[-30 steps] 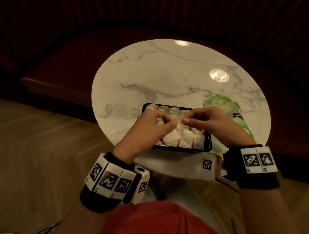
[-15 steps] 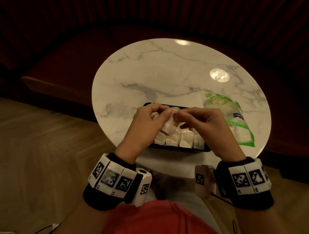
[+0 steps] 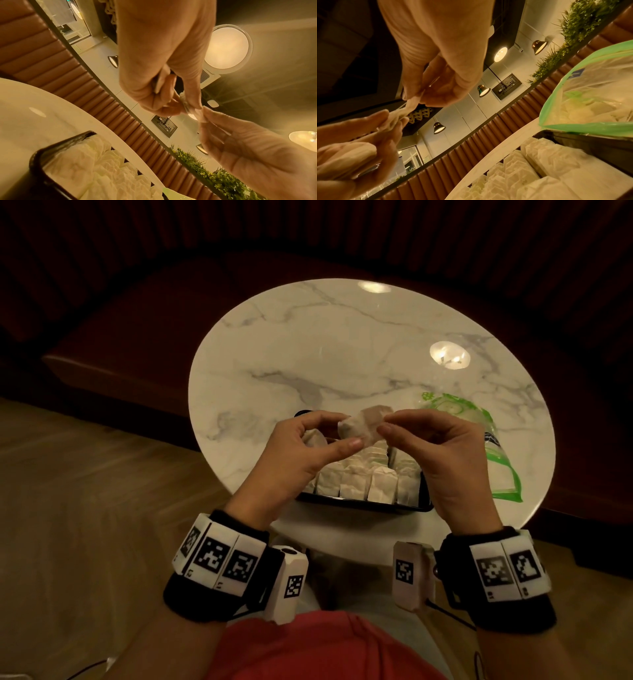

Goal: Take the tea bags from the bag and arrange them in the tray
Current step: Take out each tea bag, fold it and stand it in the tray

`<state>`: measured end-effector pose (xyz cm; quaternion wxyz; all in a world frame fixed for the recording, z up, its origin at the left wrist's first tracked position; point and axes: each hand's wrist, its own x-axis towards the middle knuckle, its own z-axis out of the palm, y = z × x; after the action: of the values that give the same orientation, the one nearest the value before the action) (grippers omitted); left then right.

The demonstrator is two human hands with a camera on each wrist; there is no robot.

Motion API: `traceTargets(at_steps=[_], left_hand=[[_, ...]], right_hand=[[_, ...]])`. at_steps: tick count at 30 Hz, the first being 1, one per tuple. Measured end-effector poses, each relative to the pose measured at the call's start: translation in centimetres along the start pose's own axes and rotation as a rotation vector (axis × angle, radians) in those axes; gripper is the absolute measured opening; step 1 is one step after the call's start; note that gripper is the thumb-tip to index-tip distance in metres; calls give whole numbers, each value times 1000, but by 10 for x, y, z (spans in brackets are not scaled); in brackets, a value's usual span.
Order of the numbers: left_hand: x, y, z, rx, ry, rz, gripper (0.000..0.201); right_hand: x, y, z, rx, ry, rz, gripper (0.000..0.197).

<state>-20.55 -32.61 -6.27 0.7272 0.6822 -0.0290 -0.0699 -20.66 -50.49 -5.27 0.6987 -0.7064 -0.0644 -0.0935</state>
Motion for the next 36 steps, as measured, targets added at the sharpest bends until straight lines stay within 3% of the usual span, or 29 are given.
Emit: traceTargets(at_steps=[6, 10, 17, 24, 29, 36], left_hand=[[1, 1, 2, -180, 60, 4, 20], [1, 0, 2, -131, 84, -3, 15], [1, -4, -2, -9, 13, 27, 18], [3, -20, -4, 155, -23, -100, 23], [4, -28, -13, 119, 103, -206, 22], [7, -29, -20, 42, 154, -285, 32]], right_hand=[[-1, 3, 1, 77, -18, 0, 33], [-2, 6, 2, 40, -18, 19, 22], [-1, 13, 0, 84, -89, 102, 13], [8, 26, -8, -78, -150, 123, 17], [11, 44, -21, -352, -285, 144, 20], [16, 63, -18, -608, -590, 267, 11]])
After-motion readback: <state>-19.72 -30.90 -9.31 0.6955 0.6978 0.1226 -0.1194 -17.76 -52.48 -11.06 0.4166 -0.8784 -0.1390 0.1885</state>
